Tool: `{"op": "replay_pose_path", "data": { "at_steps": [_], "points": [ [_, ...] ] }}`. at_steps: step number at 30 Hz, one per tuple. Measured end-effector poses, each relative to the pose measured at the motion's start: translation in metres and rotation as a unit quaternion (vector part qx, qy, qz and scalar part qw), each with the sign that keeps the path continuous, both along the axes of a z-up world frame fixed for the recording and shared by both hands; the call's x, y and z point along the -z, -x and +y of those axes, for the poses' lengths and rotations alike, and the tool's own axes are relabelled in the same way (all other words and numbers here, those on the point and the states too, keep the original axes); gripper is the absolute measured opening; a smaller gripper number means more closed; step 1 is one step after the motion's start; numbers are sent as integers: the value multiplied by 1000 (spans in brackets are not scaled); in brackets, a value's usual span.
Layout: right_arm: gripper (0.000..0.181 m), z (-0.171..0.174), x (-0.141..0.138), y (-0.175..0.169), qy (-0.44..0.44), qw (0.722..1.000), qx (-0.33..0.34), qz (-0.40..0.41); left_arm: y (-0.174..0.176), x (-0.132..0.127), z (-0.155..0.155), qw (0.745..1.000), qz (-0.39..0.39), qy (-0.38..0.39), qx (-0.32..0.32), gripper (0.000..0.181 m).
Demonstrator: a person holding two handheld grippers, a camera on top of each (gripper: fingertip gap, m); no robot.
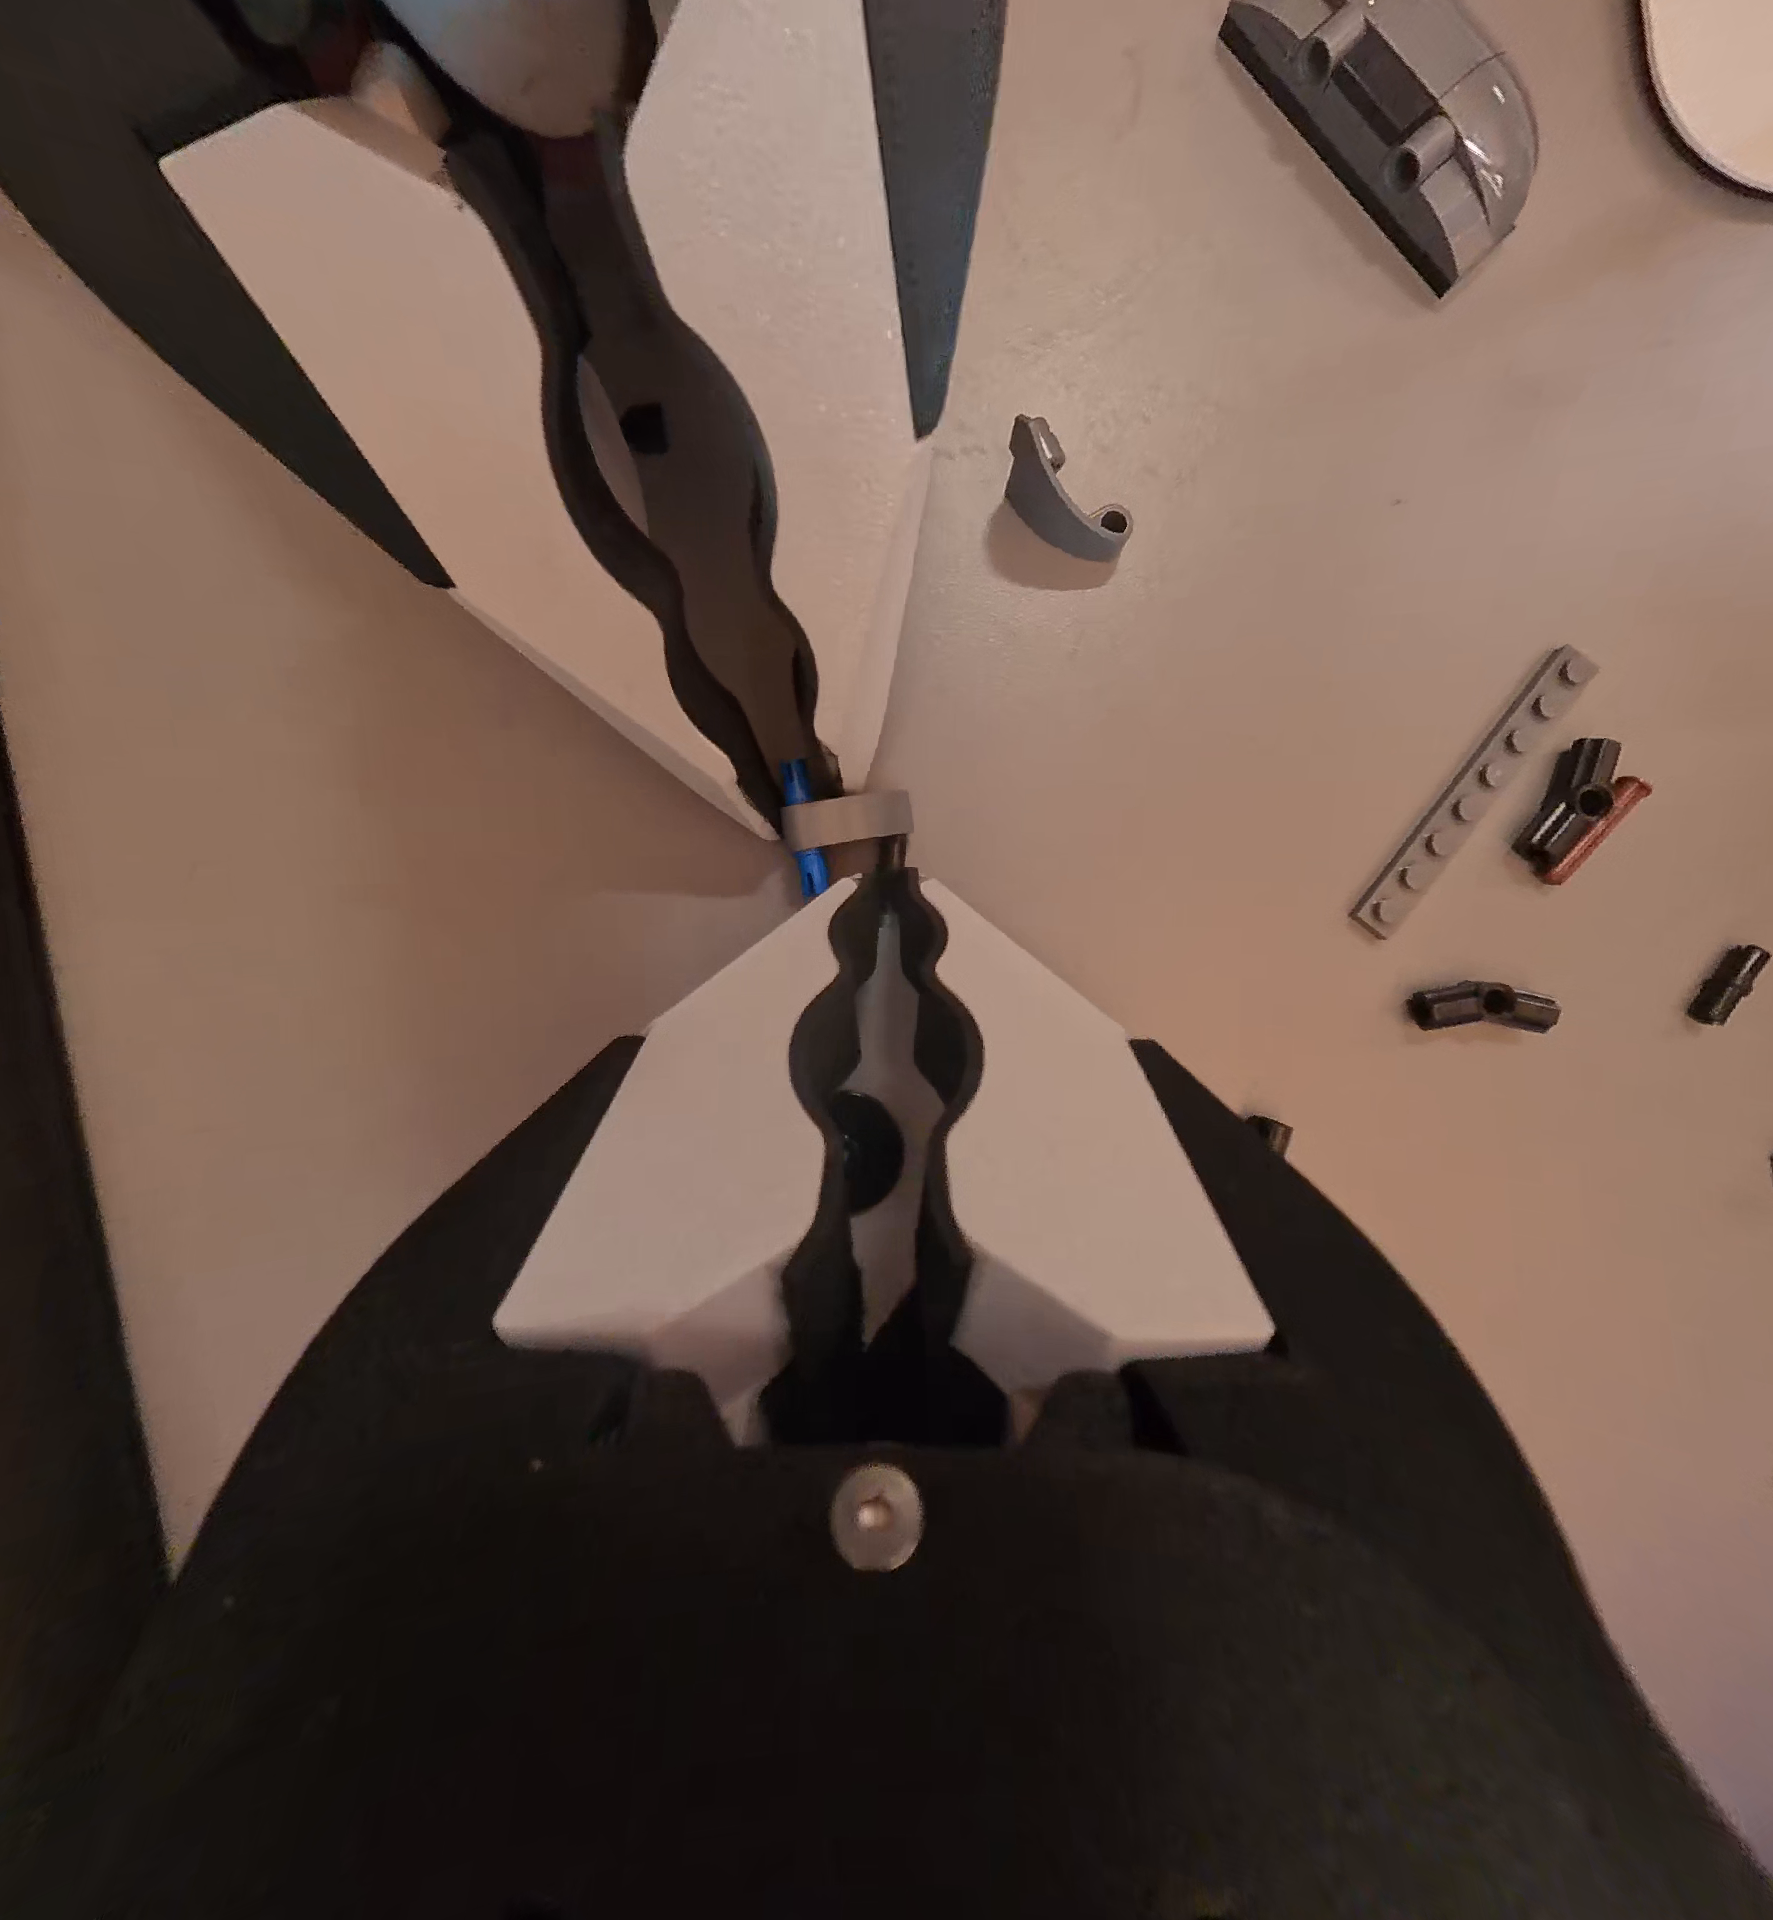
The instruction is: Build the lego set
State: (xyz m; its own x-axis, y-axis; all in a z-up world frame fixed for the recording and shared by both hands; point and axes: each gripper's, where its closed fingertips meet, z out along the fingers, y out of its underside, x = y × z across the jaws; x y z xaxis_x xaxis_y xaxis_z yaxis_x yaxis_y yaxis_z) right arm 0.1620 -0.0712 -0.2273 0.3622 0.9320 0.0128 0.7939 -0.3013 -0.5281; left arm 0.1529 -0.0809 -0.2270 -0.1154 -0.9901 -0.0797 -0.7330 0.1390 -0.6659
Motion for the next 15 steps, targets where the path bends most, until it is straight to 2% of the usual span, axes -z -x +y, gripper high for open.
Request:
{"op": "replay_pose_path", "data": {
  "at_steps": [15],
  "points": [
    [1,-1,0,0,-39,997,-55,-27,1,0,0,999,6,8,36,6]
  ]
}}
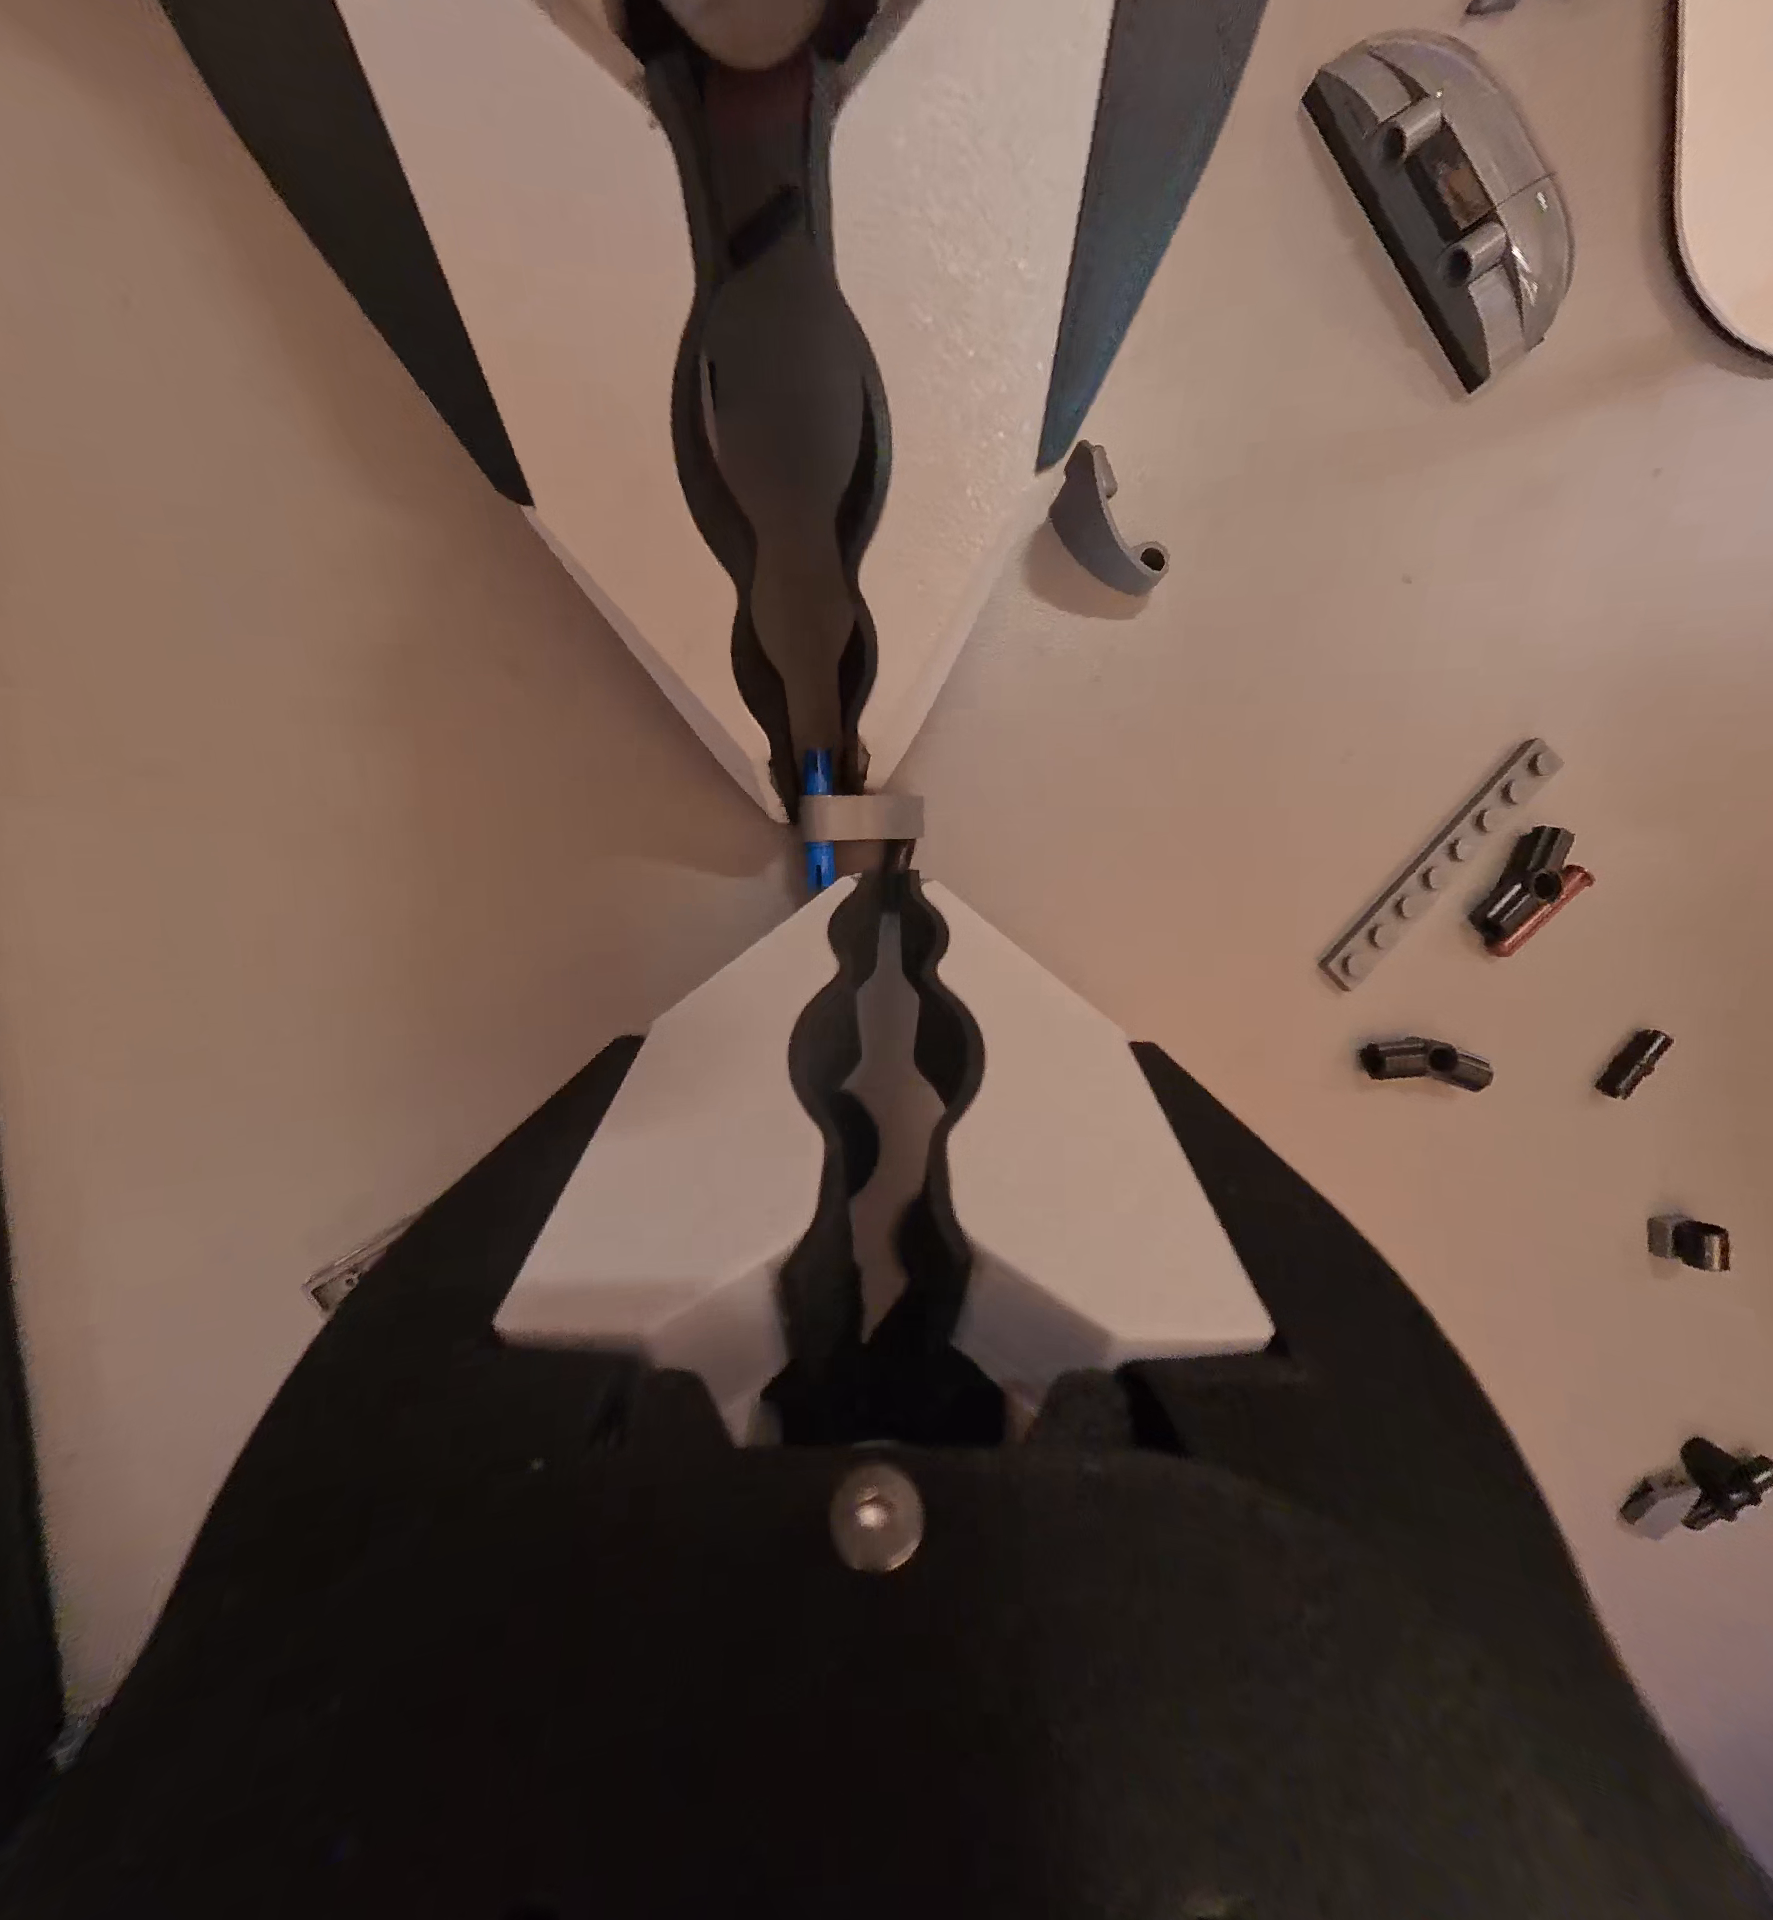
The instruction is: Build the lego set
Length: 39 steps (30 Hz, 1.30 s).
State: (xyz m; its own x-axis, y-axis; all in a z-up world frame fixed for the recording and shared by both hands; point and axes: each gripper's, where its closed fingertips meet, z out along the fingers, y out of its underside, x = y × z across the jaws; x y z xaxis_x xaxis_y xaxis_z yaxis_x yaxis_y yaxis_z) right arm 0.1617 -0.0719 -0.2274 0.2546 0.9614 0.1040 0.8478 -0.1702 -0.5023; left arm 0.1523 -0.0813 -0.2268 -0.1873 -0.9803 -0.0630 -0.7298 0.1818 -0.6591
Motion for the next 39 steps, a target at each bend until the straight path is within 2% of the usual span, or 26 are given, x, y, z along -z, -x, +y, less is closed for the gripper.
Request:
{"op": "replay_pose_path", "data": {
  "at_steps": [20,39],
  "points": [
    [1,0,0,0,-27,999,-40,-20,1,0,-1,996,39,-8,78,5],
    [1,0,0,-1,-25,999,-33,-10,1,0,-2,997,49,-12,62,6]
  ]
}}
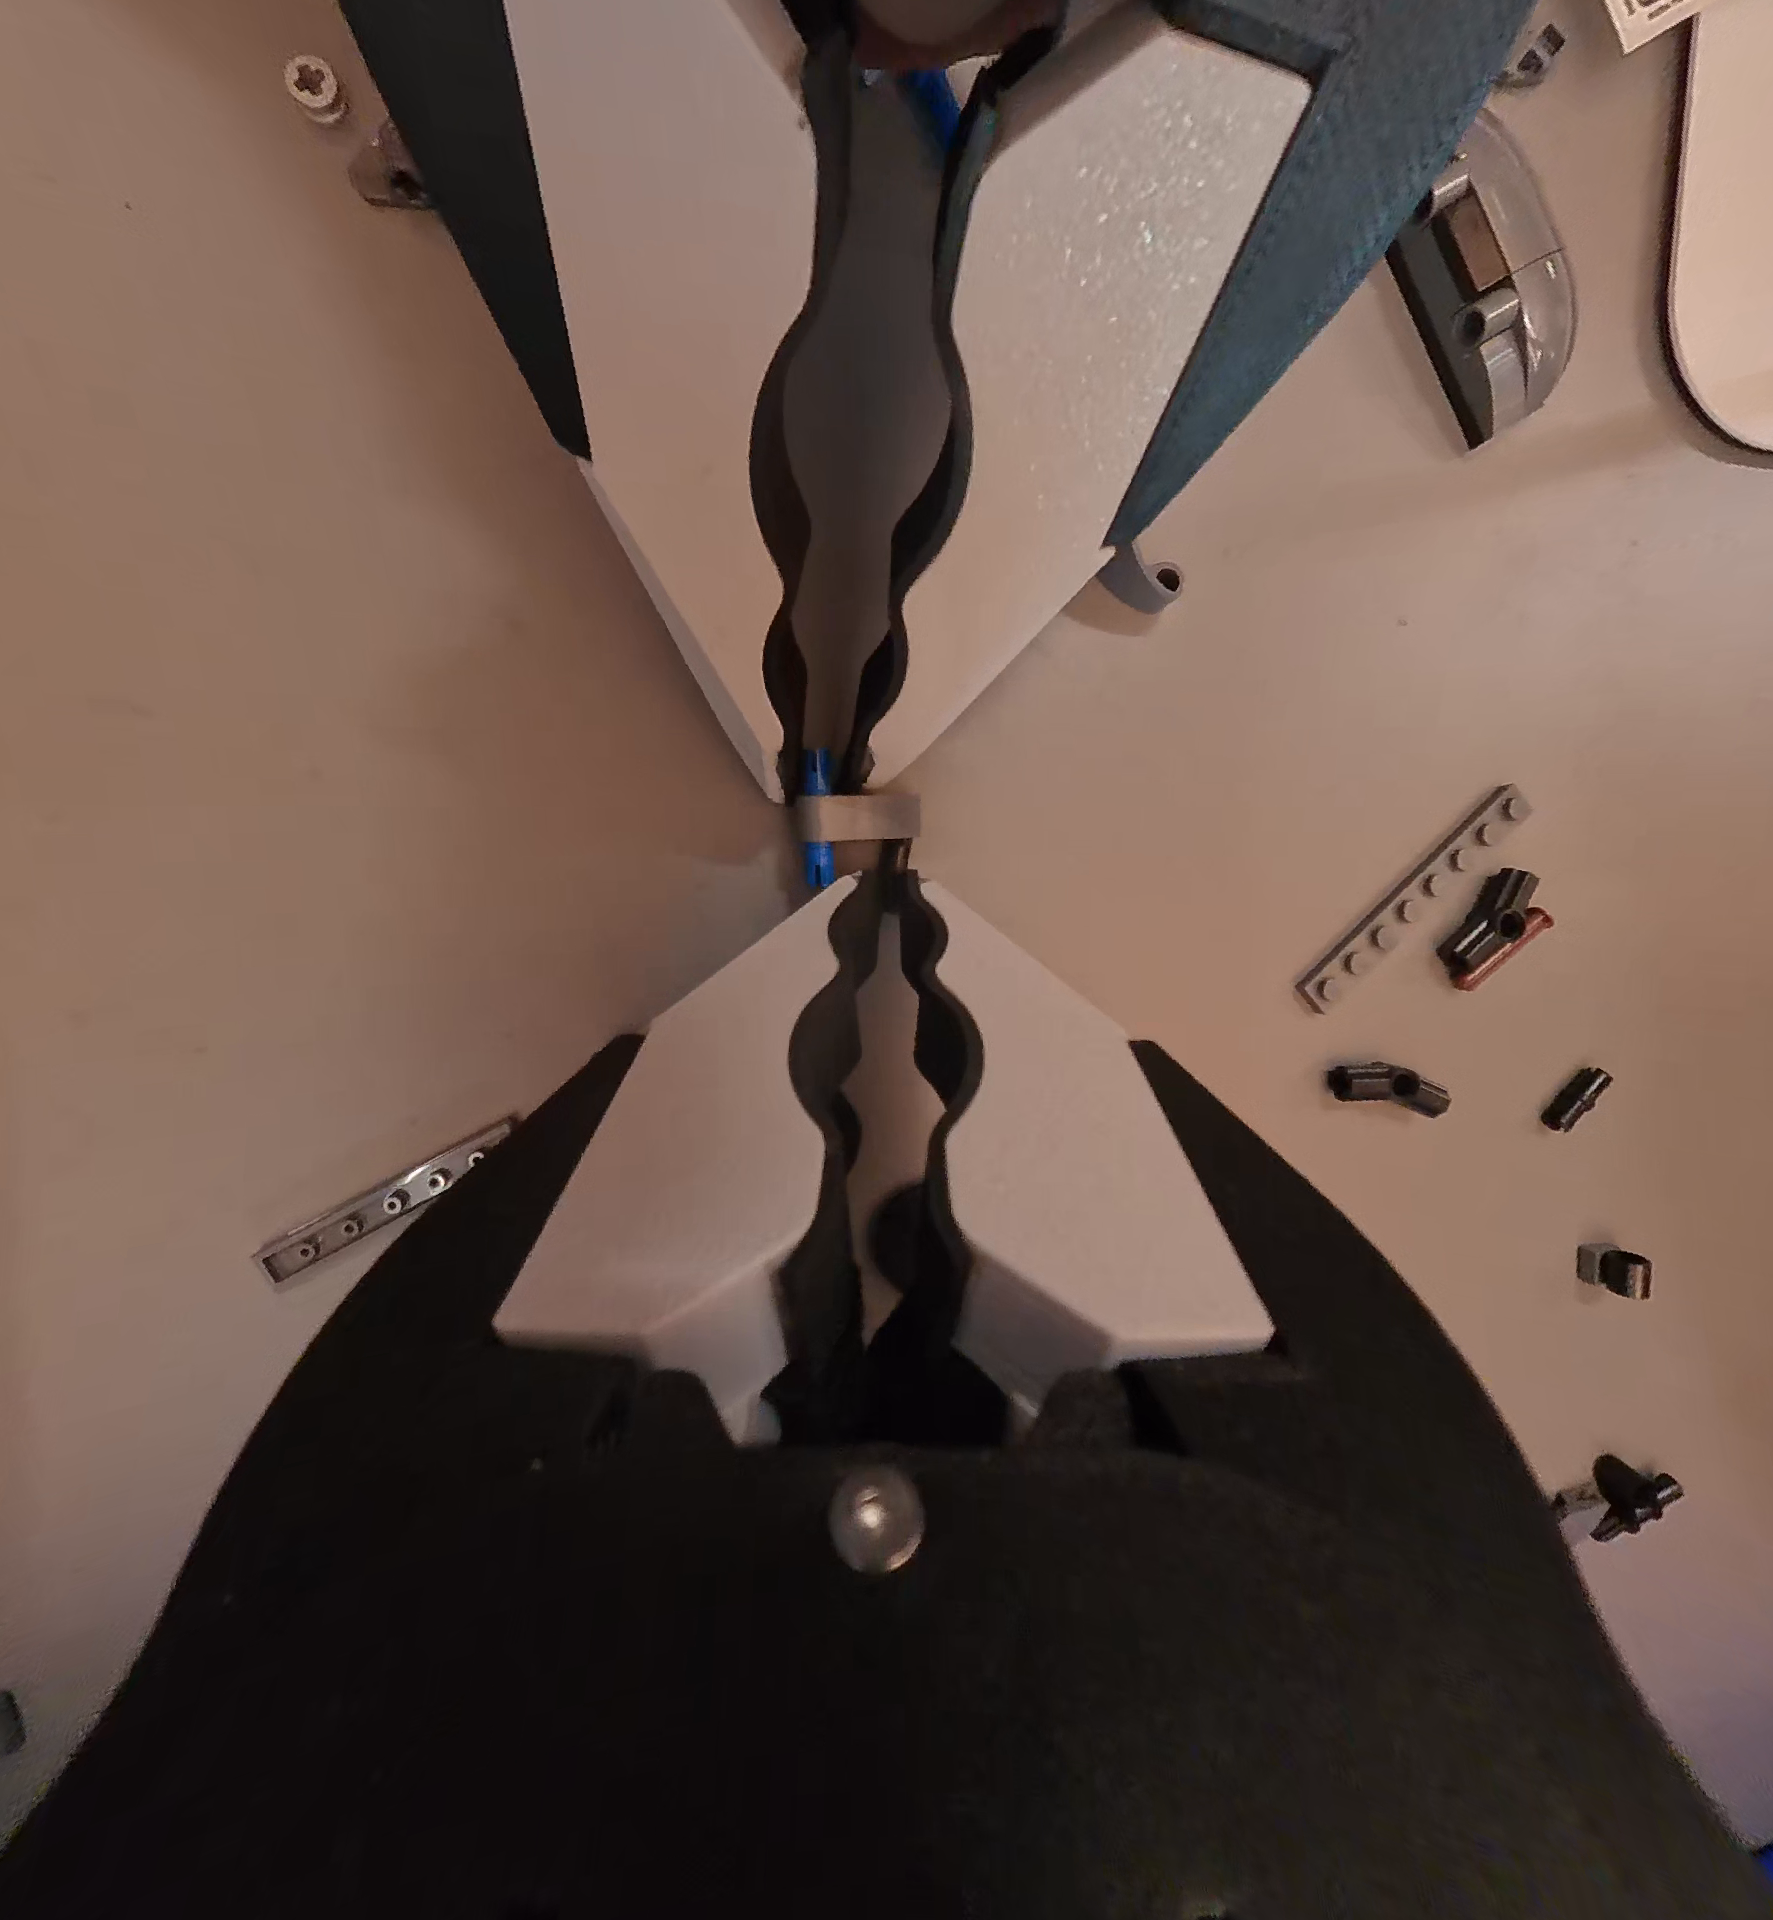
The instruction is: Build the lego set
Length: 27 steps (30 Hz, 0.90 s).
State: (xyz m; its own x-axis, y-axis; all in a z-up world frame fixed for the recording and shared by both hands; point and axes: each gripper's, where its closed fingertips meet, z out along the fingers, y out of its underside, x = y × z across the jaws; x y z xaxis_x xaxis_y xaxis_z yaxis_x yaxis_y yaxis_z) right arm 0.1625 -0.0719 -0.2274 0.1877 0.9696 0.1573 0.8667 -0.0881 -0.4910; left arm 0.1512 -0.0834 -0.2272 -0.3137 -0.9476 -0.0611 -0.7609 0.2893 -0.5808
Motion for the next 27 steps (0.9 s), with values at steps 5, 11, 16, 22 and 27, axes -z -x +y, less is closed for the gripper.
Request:
{"op": "replay_pose_path", "data": {
  "at_steps": [5,11,16,22,27],
  "points": [
    [1,0,0,0,-1,1000,-7,1,0,0,-1,1000,12,6,9,5],
    [1,0,0,0,-4,1000,-13,0,0,0,-1,999,19,9,30,5],
    [1,0,0,0,-4,1000,-17,1,0,-1,-1,998,22,19,49,5],
    [1,0,0,-1,0,1000,-21,8,-1,-1,-1,997,28,19,72,4],
    [1,0,-1,-2,2,1000,-27,15,-5,-1,-3,995,34,32,94,4]
  ]
}}
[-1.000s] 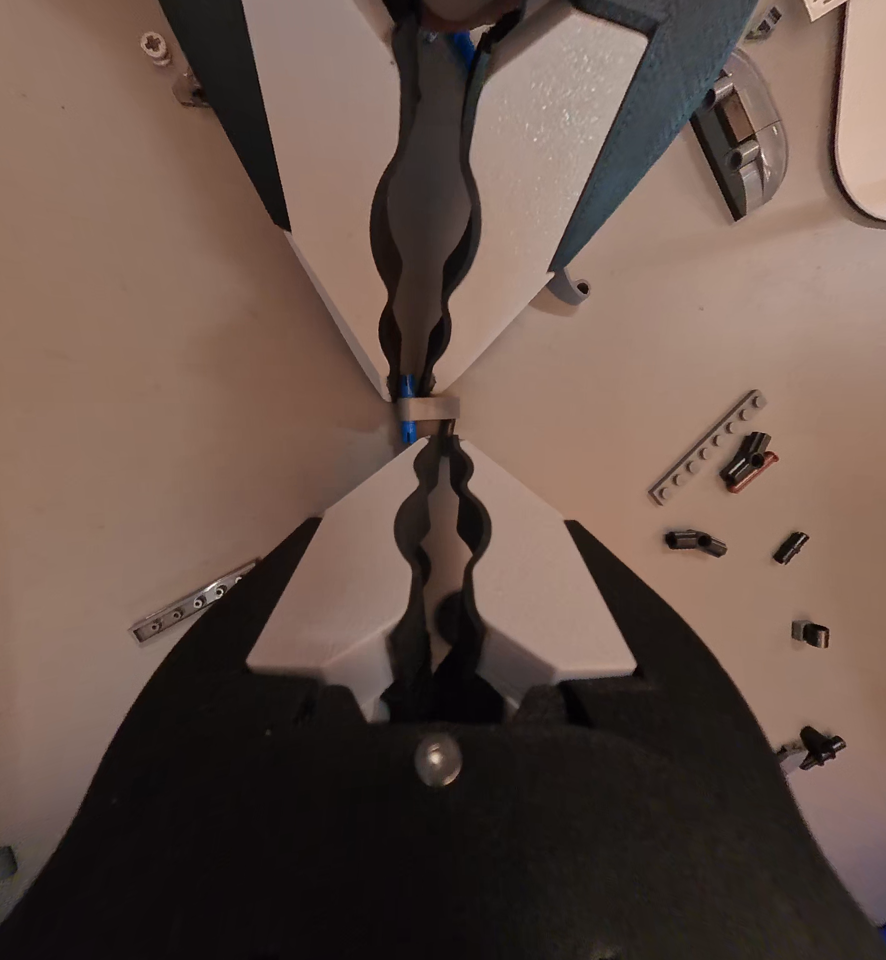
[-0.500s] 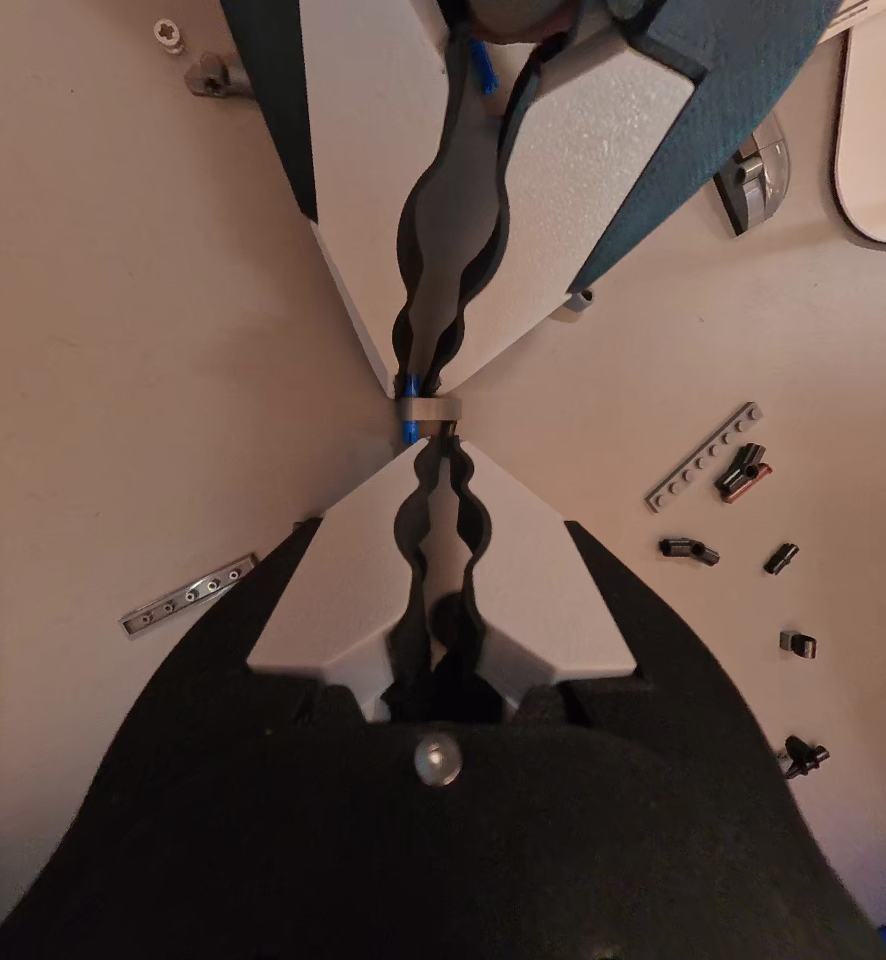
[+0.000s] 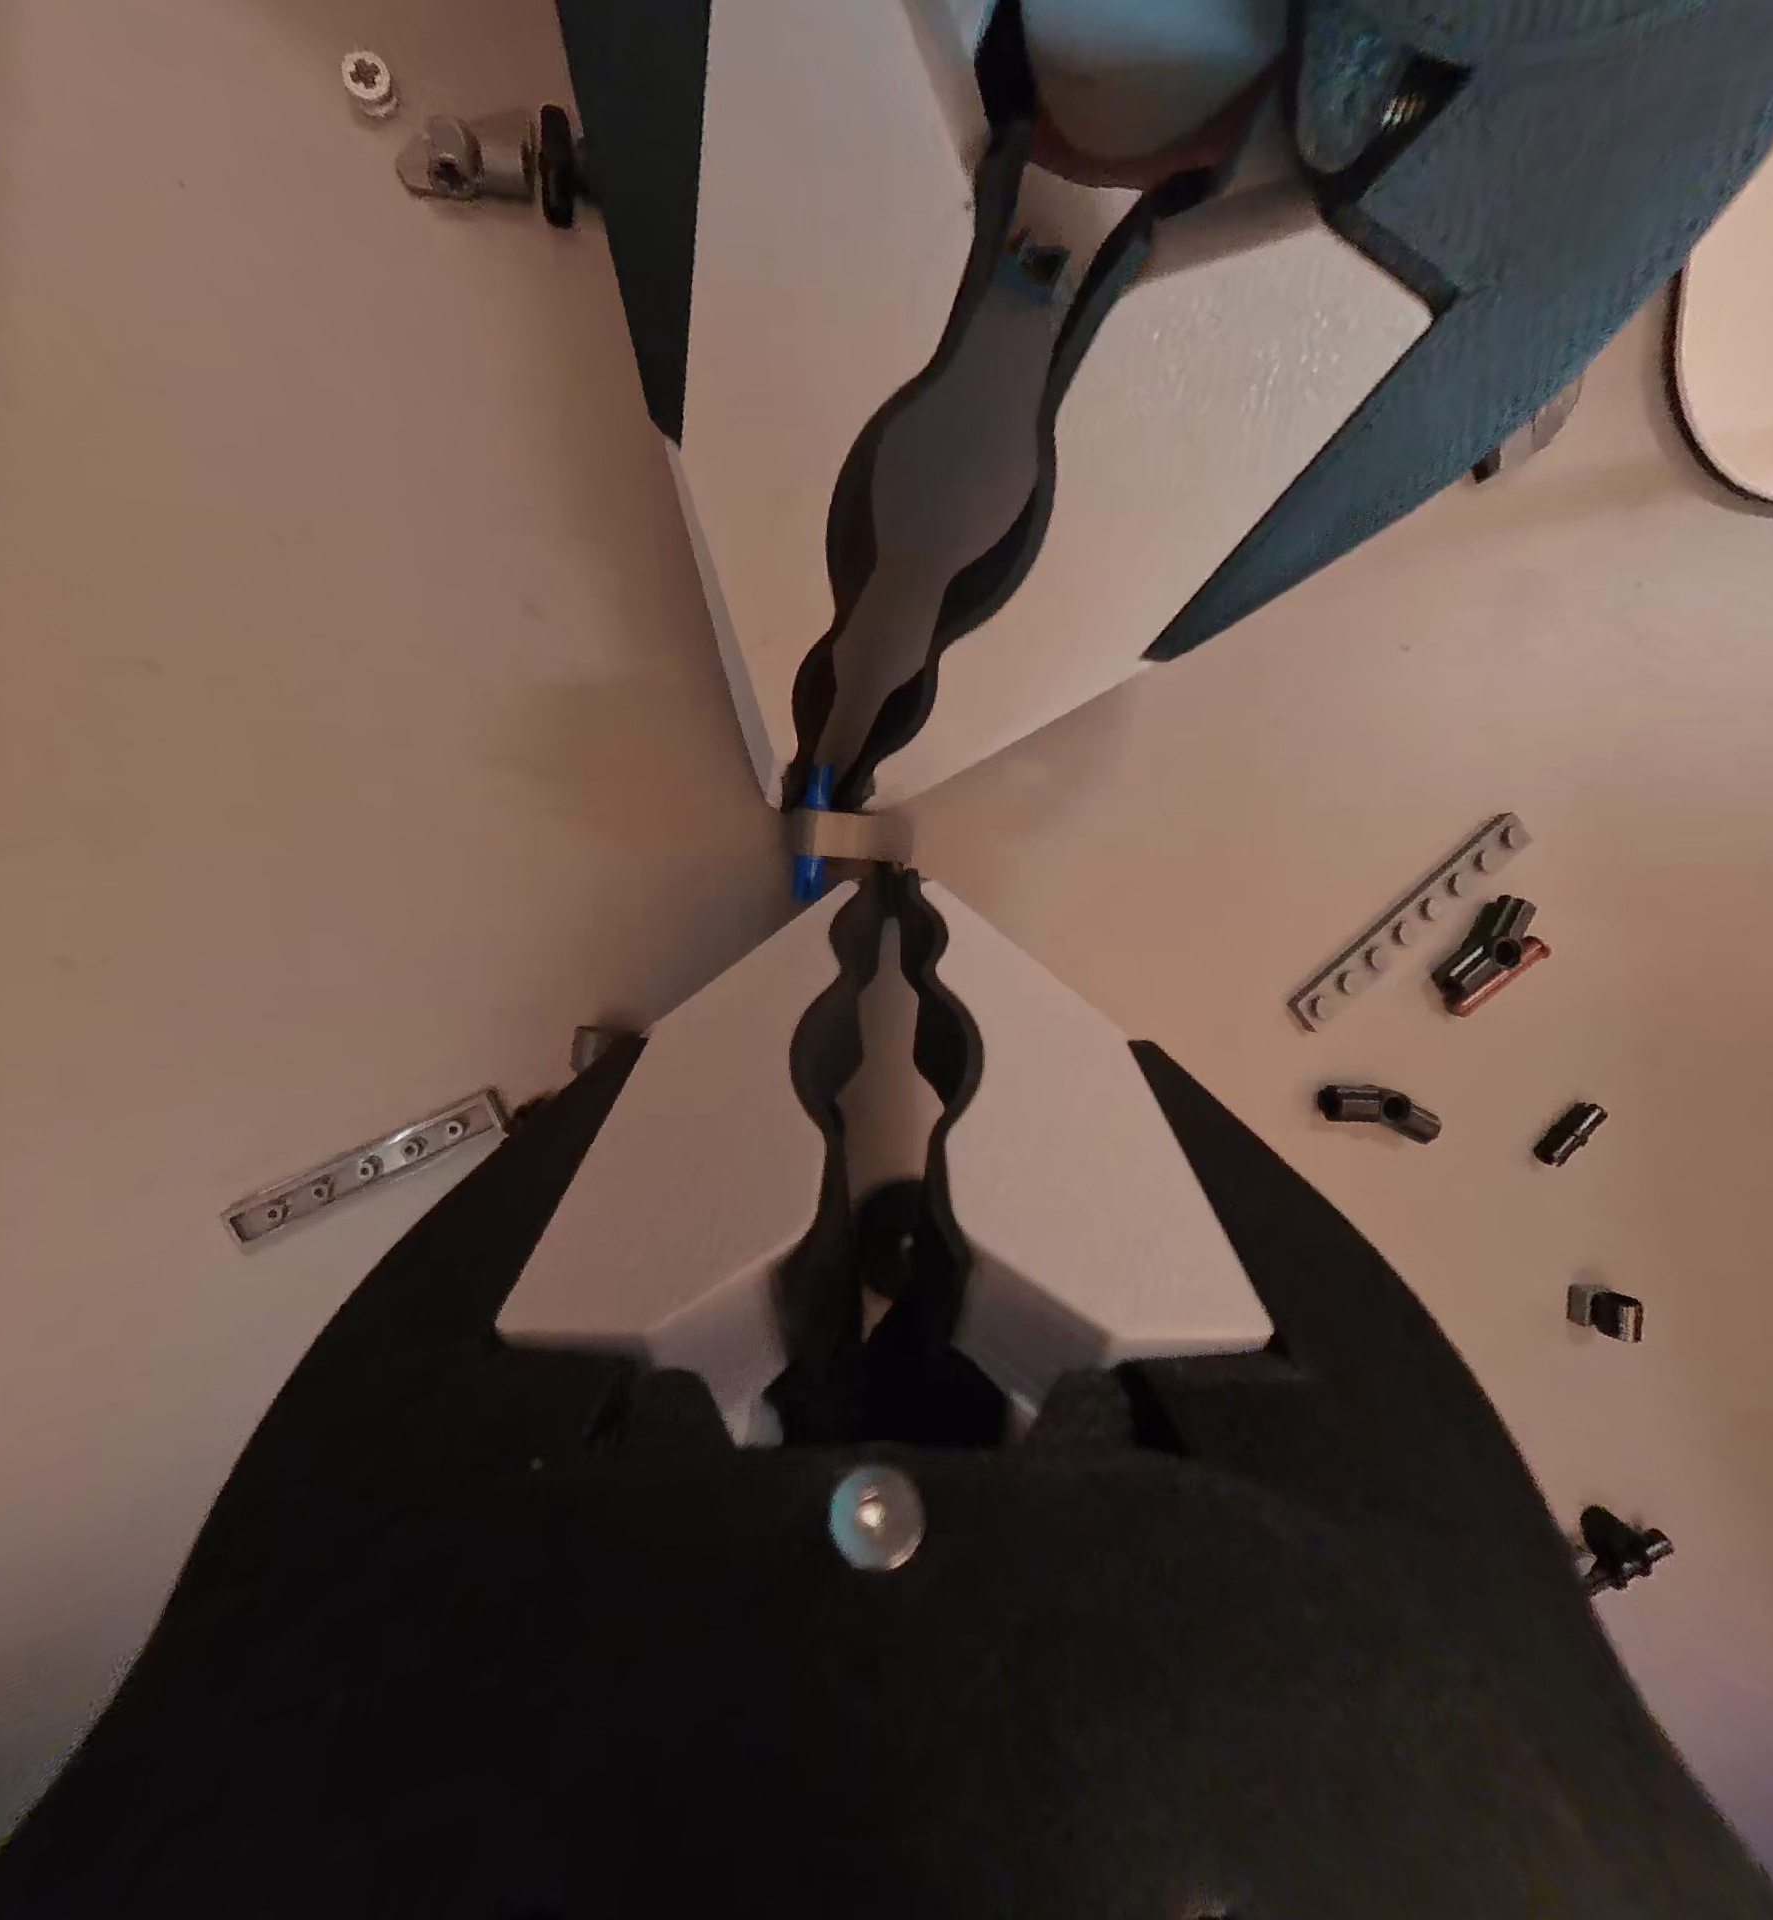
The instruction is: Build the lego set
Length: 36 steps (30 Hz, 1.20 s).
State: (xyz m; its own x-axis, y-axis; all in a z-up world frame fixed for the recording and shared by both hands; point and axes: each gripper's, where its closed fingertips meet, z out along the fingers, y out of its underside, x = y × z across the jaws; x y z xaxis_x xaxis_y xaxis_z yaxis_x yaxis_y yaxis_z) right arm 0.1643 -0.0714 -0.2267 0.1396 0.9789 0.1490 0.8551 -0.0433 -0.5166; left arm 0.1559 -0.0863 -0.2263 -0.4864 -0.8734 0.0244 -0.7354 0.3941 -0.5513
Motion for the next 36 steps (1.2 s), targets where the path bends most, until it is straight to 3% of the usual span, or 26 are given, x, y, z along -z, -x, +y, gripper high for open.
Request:
{"op": "replay_pose_path", "data": {
  "at_steps": [12,27,36],
  "points": [
    [4,2,0,-6,36,999,33,20,-4,1,4,1000,-18,-16,-18,1],
    [2,-19,0,-8,87,996,13,27,3,2,12,998,-18,-64,-20,0],
    [17,-21,-1,-7,84,996,3,32,7,1,13,997,-11,-77,-20,0]
  ]
}}
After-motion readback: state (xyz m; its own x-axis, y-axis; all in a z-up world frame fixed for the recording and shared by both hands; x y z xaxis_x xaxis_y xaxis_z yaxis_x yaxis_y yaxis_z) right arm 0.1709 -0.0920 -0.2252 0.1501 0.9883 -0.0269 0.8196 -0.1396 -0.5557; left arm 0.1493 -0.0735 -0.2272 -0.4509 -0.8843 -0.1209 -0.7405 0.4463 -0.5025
